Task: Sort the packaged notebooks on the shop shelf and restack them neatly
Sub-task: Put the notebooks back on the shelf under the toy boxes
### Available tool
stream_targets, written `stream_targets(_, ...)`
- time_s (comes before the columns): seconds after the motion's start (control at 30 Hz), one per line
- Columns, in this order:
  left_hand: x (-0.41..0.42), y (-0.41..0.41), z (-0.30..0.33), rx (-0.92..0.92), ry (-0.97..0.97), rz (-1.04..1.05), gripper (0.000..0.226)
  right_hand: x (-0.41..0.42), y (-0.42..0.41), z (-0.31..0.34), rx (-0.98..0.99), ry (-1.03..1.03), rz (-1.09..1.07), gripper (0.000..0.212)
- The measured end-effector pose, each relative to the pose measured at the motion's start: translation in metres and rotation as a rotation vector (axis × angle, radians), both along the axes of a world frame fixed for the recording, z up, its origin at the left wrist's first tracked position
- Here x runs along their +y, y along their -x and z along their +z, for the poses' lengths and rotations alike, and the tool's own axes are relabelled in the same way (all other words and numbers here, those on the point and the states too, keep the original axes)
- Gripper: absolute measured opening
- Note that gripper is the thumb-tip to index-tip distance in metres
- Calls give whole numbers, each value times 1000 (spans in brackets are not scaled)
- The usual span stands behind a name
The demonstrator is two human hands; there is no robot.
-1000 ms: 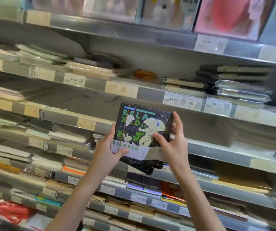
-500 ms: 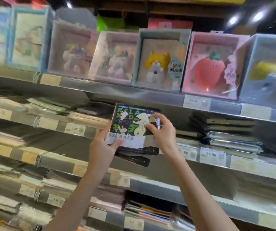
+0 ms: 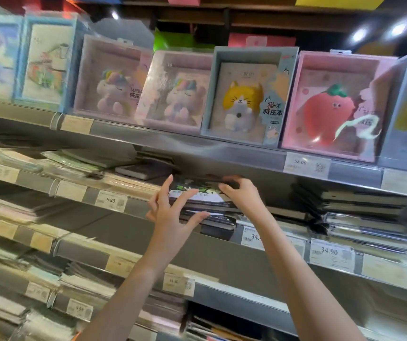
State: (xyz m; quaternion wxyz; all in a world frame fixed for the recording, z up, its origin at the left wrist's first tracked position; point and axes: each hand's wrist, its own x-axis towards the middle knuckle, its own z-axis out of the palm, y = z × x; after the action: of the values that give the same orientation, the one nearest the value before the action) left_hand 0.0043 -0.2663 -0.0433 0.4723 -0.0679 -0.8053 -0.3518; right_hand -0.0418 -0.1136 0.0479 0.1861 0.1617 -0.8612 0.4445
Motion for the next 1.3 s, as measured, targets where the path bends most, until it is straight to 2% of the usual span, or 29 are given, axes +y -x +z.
stream_targets(0.07, -1, 4, 1, 22, 52, 26, 56, 3, -7, -9, 46, 28, 3, 30)
stream_targets(0.17, 2, 7, 6, 62, 96, 74, 61, 7, -19, -31, 287, -19, -38, 29)
stream_targets(0.33, 10, 24, 22, 52, 93, 146, 56, 11, -26, -64, 498, -198, -97, 53)
stream_targets(0.43, 11, 35, 17, 6, 99, 158, 59, 8, -15, -73, 527, -399, -215, 60)
stream_targets(0.53, 9, 44, 12, -128, 143, 228, 65, 6, -3, -77, 508, -585, -357, 53)
stream_targets(0.63, 10, 51, 15, -257, 282, 350, 67, 5, 4, -76, 482, -652, -462, 48)
stream_targets(0.77, 17, 55, 14, -416, 326, 359, 57, 1, 6, -79, 433, -704, -503, 45)
stream_targets(0.9, 15, 50, 7, -390, 324, 308, 50, 4, 4, -84, 446, -697, -513, 46)
stream_targets(1.1, 8, 37, -9, -330, 345, 239, 49, 14, -1, -105, 600, -696, -509, 45)
stream_targets(1.3, 4, 19, -25, -303, 341, 182, 48, 10, -13, -121, 597, -690, -512, 53)
